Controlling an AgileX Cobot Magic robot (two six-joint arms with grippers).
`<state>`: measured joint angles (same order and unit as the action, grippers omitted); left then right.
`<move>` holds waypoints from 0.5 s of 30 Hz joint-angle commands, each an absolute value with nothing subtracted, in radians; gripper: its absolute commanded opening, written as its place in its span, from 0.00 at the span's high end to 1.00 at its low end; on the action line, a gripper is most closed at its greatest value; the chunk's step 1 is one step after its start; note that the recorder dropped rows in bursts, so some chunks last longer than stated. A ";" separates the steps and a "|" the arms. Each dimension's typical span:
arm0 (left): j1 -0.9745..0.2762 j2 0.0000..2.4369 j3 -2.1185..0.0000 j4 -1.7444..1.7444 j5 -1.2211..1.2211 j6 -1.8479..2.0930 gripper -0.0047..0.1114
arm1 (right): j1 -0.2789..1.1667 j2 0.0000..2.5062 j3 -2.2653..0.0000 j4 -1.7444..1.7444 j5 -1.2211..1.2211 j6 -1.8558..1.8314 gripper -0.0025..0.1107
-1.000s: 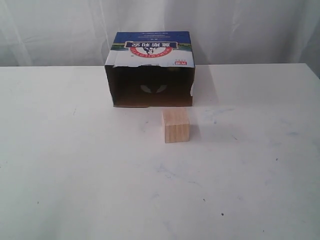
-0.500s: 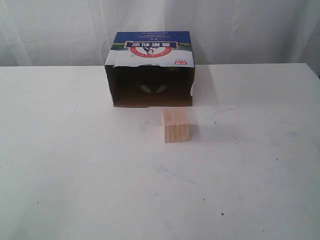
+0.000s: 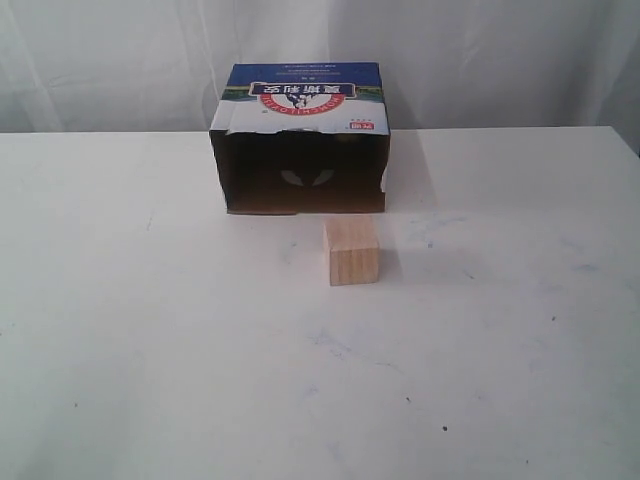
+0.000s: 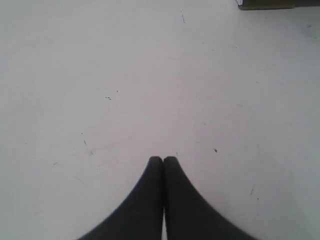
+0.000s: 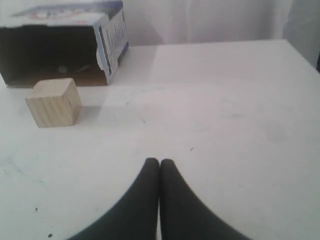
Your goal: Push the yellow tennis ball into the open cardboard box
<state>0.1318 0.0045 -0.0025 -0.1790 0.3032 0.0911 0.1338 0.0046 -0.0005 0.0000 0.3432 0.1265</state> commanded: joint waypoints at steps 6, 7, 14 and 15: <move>0.126 0.000 0.000 -0.181 0.307 0.084 0.96 | 0.138 0.000 0.000 -0.038 0.376 0.198 0.98; 0.126 0.000 0.000 -0.181 0.307 0.084 0.96 | 0.138 0.000 0.000 -0.059 0.376 0.198 0.98; 0.126 0.000 0.000 -0.181 0.307 0.084 0.96 | 0.138 0.000 0.000 -0.109 0.376 0.251 0.98; 0.126 0.000 0.000 -0.181 0.307 0.086 0.96 | 0.138 0.000 0.000 -0.109 0.376 0.251 0.98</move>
